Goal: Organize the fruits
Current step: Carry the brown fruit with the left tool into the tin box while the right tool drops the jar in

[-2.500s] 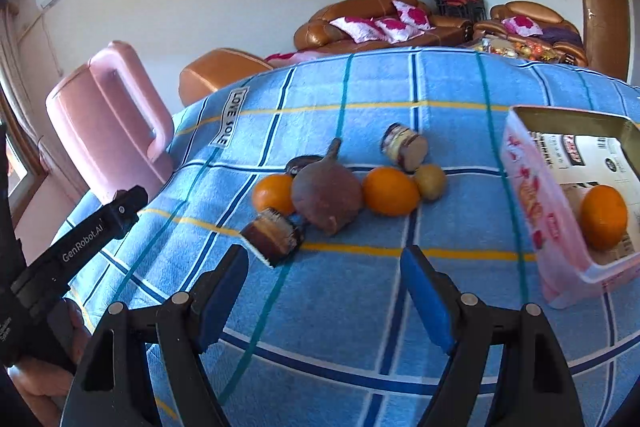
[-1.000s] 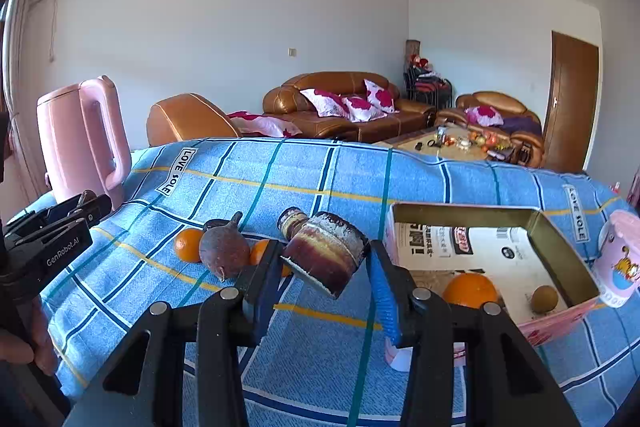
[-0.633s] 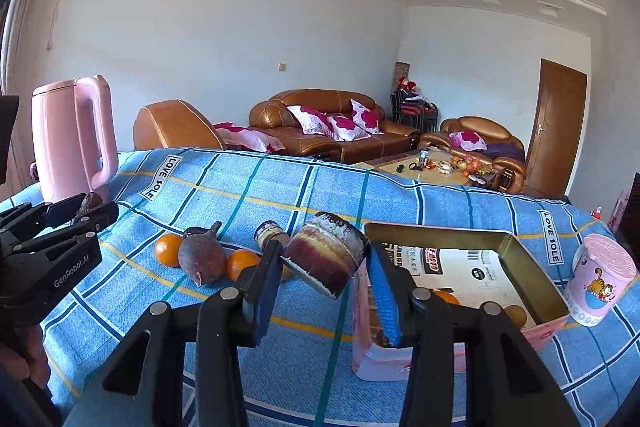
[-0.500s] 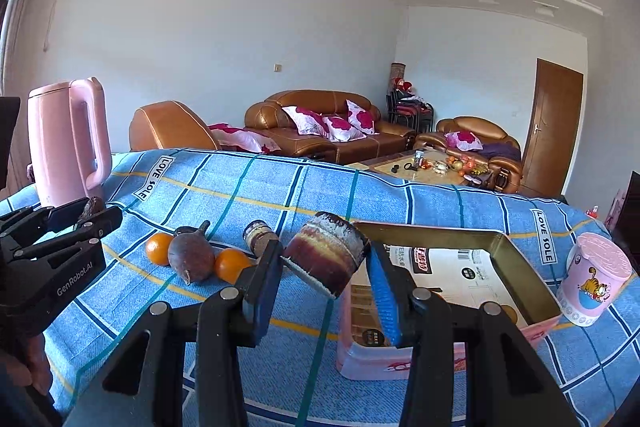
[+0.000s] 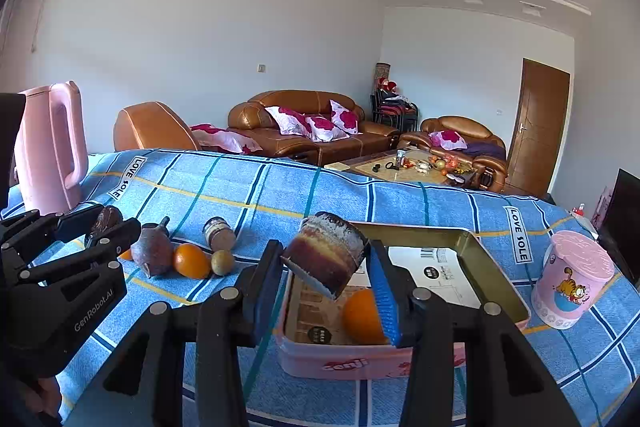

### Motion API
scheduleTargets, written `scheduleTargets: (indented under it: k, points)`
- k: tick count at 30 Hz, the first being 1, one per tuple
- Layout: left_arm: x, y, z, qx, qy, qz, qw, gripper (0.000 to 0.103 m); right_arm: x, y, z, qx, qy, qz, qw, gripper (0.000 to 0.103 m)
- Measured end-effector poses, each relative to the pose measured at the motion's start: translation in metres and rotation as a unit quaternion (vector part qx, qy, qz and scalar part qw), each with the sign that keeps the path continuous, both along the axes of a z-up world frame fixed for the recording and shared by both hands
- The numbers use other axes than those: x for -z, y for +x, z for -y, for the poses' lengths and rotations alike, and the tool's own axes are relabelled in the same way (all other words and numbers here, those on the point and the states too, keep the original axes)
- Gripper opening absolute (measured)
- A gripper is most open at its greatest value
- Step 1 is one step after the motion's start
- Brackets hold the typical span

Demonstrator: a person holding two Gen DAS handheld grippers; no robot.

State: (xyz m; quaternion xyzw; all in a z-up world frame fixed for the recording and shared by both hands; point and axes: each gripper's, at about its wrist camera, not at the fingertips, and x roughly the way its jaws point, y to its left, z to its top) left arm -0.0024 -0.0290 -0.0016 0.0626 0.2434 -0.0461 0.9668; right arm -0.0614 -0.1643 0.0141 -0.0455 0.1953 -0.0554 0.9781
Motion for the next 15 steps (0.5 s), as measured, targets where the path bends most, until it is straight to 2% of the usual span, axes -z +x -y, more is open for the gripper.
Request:
scheduleTargets:
  k: [15]
  points:
    - [-0.002,-0.001,0.048,0.041,0.005,0.001,0.9992,0.037,-0.002,-0.002,0.062,0.055,0.001,0.0,0.998,0.046]
